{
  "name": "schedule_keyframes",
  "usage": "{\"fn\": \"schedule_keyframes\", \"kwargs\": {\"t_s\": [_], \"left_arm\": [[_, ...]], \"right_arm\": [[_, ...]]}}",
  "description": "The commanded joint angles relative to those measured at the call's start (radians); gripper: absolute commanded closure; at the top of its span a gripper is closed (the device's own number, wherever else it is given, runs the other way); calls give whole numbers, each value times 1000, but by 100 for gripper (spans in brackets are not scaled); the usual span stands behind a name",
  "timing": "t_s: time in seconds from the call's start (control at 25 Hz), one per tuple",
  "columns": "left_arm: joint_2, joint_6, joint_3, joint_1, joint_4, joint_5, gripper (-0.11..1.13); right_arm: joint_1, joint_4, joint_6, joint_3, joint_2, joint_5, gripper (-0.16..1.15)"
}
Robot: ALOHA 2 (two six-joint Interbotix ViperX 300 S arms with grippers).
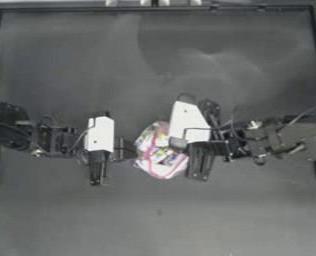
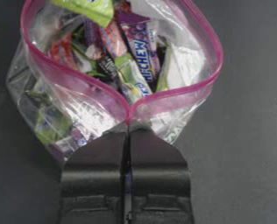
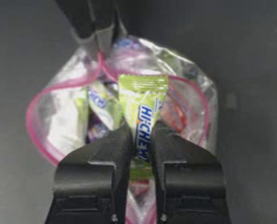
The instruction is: Put candy in bag
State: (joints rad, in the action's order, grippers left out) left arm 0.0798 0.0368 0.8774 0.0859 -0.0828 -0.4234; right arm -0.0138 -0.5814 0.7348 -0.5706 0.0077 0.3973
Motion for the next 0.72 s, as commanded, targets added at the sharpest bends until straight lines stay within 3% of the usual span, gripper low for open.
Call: {"fn": "schedule_keyframes", "kwargs": {"t_s": [0.04, 0.24, 0.52, 0.72], "left_arm": [[-17, 0, -17, 0, 2, -6, 98], [-17, 0, -18, 0, 2, -6, 98], [-17, 0, -17, 0, 2, -6, 98], [-17, 2, -17, 0, 2, -6, 98]], "right_arm": [[-2, -3, -2, 23, -15, -9, 50], [-2, -5, -3, 25, -14, -20, 45], [2, 5, -3, 29, -14, -23, 19], [6, 5, -3, 38, -28, -18, 18]]}}
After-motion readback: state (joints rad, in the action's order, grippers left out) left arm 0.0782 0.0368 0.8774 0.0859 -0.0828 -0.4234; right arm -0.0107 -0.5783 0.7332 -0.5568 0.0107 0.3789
